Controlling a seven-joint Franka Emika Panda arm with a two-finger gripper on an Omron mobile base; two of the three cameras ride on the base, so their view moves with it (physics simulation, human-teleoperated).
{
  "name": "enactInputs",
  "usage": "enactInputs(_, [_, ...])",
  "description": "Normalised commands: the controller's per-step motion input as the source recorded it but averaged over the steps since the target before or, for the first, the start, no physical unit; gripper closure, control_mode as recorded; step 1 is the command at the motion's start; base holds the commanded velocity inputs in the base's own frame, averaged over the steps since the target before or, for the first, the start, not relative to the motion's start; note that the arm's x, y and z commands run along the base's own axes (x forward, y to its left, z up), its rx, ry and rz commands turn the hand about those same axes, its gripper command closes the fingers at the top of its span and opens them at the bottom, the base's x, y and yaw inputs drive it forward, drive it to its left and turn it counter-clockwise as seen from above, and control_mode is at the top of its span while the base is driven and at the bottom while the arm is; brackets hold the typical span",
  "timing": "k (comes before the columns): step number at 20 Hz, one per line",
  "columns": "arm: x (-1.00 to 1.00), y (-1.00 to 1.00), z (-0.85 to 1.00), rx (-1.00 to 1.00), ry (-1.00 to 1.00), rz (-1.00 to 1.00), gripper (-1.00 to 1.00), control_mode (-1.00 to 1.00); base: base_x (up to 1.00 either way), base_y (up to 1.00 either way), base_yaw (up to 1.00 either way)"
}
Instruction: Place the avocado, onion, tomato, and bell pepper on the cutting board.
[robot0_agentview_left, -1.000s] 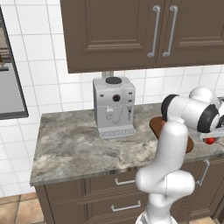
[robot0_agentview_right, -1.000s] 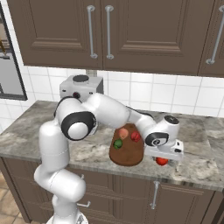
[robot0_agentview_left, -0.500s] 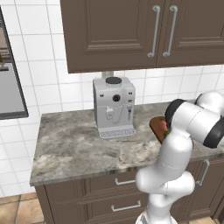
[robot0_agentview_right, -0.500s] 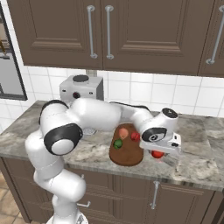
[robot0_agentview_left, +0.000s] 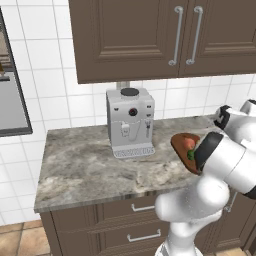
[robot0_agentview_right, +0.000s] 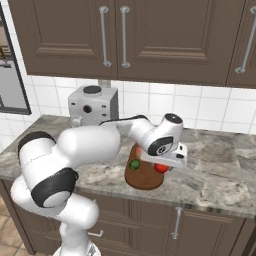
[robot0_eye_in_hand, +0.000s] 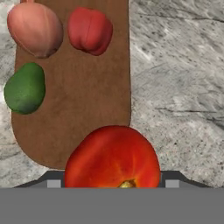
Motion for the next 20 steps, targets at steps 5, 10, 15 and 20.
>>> enactInputs(5, [0.0,0.62,0.01,-0.01,0.0,0.0,1.0,-1.0,0.0,0.0,0.0])
enactInputs(10, [0.12,0.31,0.0,-0.01,0.0,0.0,1.0,-1.0,0.0,0.0,0.0])
enactInputs(15, [0.45,0.02,0.0,-0.07,0.0,-0.03,1.0,-1.0,0.0,0.0,0.0])
enactInputs(20, [0.51,0.0,0.0,-0.07,0.0,-0.04,1.0,-1.0,0.0,0.0,0.0])
